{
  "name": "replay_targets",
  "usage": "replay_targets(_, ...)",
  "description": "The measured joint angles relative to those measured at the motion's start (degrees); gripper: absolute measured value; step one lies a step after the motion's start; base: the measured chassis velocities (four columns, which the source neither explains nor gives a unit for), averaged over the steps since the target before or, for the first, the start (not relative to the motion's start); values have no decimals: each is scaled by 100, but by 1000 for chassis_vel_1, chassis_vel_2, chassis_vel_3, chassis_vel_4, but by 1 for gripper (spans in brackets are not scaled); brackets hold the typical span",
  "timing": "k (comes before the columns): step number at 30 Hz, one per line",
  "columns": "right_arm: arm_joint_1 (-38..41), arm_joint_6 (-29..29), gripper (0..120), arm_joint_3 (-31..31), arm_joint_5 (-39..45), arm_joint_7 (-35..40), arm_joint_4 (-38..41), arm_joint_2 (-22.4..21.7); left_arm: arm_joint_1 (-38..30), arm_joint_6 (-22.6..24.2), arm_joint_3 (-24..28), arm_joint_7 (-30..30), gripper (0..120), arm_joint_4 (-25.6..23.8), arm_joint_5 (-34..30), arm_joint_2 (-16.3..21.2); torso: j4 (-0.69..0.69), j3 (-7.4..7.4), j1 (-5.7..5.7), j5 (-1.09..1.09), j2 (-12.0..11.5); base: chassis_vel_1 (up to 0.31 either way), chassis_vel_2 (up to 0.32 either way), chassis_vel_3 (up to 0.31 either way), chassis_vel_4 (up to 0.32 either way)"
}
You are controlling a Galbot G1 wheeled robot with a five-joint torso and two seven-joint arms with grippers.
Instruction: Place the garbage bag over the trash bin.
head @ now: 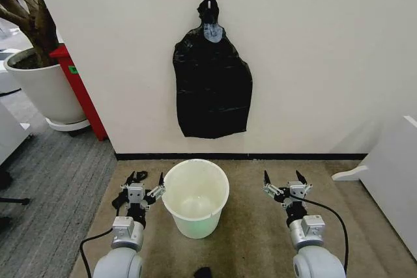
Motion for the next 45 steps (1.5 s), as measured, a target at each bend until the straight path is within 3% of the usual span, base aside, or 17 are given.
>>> replay_targets(6, 2, 1, 100, -1, 7, 12, 8, -19, -5, 0, 0, -16, 98, -4, -28, 30, 0, 0, 0, 0, 0, 0, 0, 0, 0)
replay_targets(10, 23, 17, 100, -14, 135, 189, 110, -174, -96, -59, -47, -250, 93, -133, -390, 374, -1, 0, 0, 2, 0, 0, 0, 0, 0)
replay_targets(17, 234, 210, 100, -102, 1068, 1534, 896, -1299, -425, -299, -232, -1112, 94, -596, -1721, 1611, 0, 0, 0, -1, 0, 0, 0, 0, 0)
replay_targets(18, 234, 210, 100, -102, 1068, 1534, 896, -1299, -425, -299, -232, -1112, 94, -596, -1721, 1611, 0, 0, 0, -1, 0, 0, 0, 0, 0)
replay_targets(23, 337, 315, 100, -149, 1545, 2222, 1292, -1872, -621, -446, -350, -1613, 96, -878, -2497, 2341, 0, 0, 0, 1, 0, 0, 0, 0, 0)
replay_targets(30, 363, 328, 100, -166, 1592, 2255, 1308, -1905, -423, -383, -234, -1297, 99, -1276, -3181, 2176, -2, -1, 0, 1, 0, 0, 0, 0, 0)
replay_targets(35, 702, 441, 100, -372, 1815, 2101, 1180, -2002, -284, -378, -255, -1339, 99, -1319, -3108, 2079, -1, 0, 0, -1, 0, 0, 0, 0, 0)
replay_targets(40, 1709, 764, 100, -970, 2406, 1480, 691, -2225, -137, -408, -347, -1388, 99, -1336, -2957, 1975, 5, 1, 0, 0, 0, 0, 0, 0, 0)
replay_targets(45, 1833, 809, 100, -1049, 2485, 1387, 622, -2251, -72, -426, -418, -1403, 99, -1275, -2897, 1939, 0, 0, 0, 0, 0, 0, 0, 0, 0)
